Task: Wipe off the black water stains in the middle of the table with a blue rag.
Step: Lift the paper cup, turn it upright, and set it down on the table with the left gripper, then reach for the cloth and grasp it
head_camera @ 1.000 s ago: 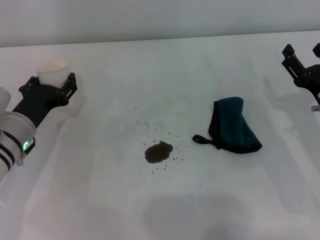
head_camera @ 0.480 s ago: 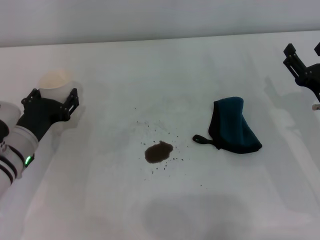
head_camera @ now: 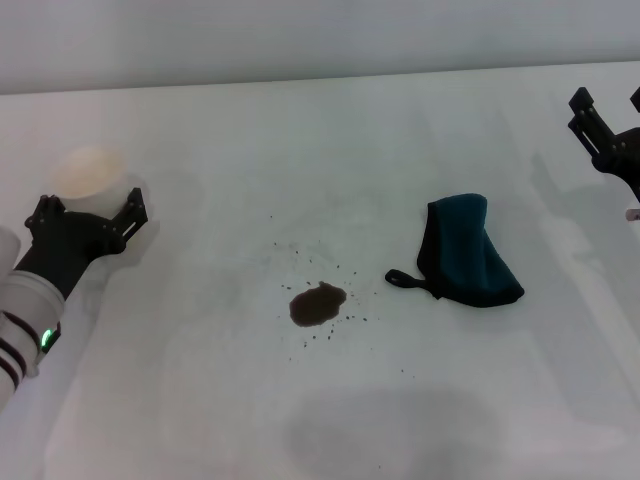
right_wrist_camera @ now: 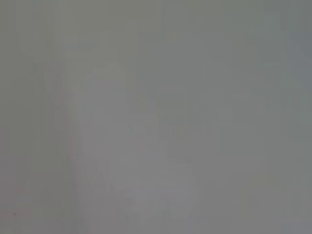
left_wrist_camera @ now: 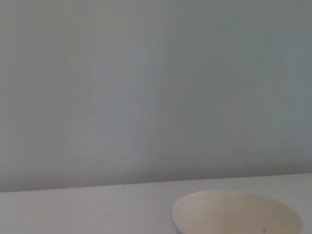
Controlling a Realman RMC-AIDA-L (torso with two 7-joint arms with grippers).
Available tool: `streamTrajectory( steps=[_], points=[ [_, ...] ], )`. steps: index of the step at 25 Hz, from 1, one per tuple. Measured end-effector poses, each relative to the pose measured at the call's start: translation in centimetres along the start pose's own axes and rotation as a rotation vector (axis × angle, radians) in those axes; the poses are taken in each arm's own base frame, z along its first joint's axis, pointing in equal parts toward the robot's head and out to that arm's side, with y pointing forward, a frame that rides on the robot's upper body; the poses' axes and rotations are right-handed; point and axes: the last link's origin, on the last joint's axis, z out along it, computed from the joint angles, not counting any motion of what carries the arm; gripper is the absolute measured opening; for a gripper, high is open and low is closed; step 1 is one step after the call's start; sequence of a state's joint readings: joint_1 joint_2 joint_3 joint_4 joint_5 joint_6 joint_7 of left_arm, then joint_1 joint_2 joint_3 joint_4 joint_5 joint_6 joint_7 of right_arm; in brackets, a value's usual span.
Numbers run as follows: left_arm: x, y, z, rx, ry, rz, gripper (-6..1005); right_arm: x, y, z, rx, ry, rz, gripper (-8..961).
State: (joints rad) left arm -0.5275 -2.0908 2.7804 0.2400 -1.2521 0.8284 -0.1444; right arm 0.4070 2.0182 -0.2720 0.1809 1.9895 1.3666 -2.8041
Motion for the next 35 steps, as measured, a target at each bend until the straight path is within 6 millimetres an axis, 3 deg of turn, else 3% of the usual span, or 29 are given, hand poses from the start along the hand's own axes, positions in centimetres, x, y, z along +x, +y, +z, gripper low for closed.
streamTrajectory(
  steps=[8,16,22,29,35],
  points=[
    [-0.6,0.6,-0.7,-0.005,0.001,-0.035,897,0.0,-0.1,-0.1,0.007,0.000,0.000,715],
    [-2.1,0.1,-2.8,0.028,0.003,-0.077,892,0.1,-0.1,-0.2,0.008,0.001,0.001,710],
    [-3.4,-0.5,-6.1,0.065,0.064,-0.112,889,-0.3,-0.3,0.4,-0.017,0.002,0.013,706],
    [-4.3,-1.7,-9.9,0.138,0.151,-0.144,887,-2.2,-1.3,4.2,-0.232,0.140,0.079,702],
    [-4.4,-2.7,-10.7,0.169,0.164,-0.128,887,-5.0,0.0,8.3,-0.401,0.445,-0.001,698]
  ],
)
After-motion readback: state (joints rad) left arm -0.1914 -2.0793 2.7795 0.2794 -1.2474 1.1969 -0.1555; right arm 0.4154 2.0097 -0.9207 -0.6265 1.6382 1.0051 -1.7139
